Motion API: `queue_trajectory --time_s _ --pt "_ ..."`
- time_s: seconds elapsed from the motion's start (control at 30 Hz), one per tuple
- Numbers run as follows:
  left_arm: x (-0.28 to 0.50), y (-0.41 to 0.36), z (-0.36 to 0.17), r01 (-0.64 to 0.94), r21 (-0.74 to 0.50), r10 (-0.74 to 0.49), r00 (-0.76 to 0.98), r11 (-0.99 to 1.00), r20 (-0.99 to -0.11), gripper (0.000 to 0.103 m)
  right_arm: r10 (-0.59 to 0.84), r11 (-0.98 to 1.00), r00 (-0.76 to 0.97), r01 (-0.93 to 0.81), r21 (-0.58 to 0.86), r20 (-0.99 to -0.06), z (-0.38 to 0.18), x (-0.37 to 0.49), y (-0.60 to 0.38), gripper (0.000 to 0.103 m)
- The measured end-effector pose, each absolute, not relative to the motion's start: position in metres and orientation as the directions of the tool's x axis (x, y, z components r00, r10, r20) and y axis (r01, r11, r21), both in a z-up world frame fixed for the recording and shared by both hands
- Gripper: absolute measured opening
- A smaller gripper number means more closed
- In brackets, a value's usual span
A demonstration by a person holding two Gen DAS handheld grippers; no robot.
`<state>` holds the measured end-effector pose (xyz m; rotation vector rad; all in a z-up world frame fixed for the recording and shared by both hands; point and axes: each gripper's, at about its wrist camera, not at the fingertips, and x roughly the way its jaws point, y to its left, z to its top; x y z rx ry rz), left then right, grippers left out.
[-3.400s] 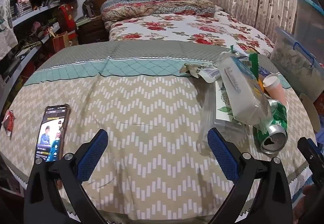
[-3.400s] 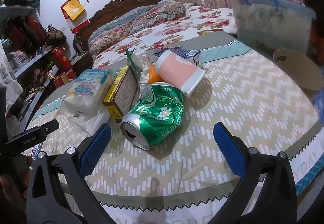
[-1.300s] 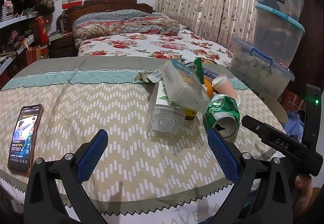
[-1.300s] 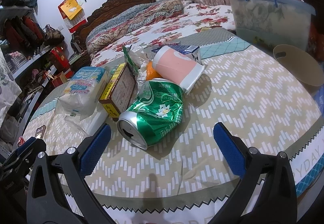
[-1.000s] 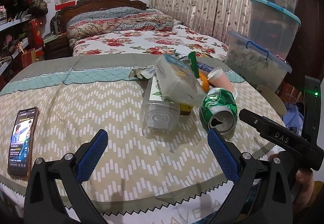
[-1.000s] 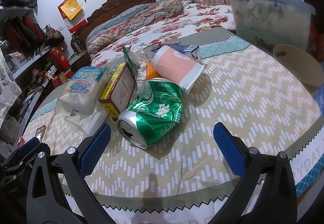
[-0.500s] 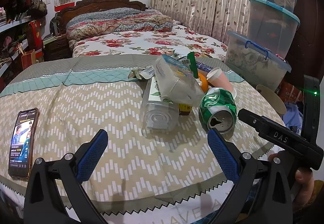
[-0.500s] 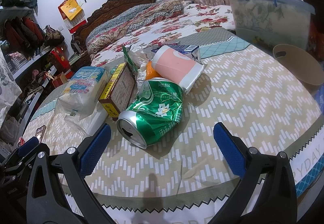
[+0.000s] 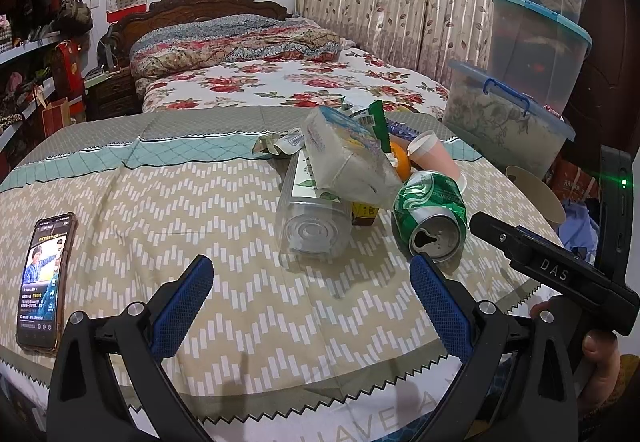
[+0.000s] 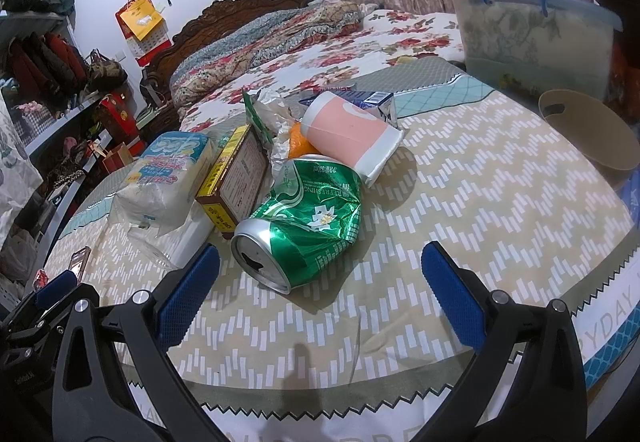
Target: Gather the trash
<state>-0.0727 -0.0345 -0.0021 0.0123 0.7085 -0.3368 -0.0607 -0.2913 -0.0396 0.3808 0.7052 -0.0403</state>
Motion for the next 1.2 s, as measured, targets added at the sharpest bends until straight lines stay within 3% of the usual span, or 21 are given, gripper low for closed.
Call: queue_trajectory --time_s 0.7,1.2 --pt "-0.074 -0.034 -0.004 0.321 -0.113 -0.315 0.696 0.940 -0.645 0.094 0.056 0.937 0.797 0.167 0.308 -0.602 -0.031 -0.069 -0.293 0.071" --pt "-0.064 -0.025 -0.001 0.305 -0.107 -0.299 0.701 0.946 -0.648 0.094 0.051 0.936 0.798 0.171 0.307 -0.600 -0.032 -0.070 -0.292 0.070"
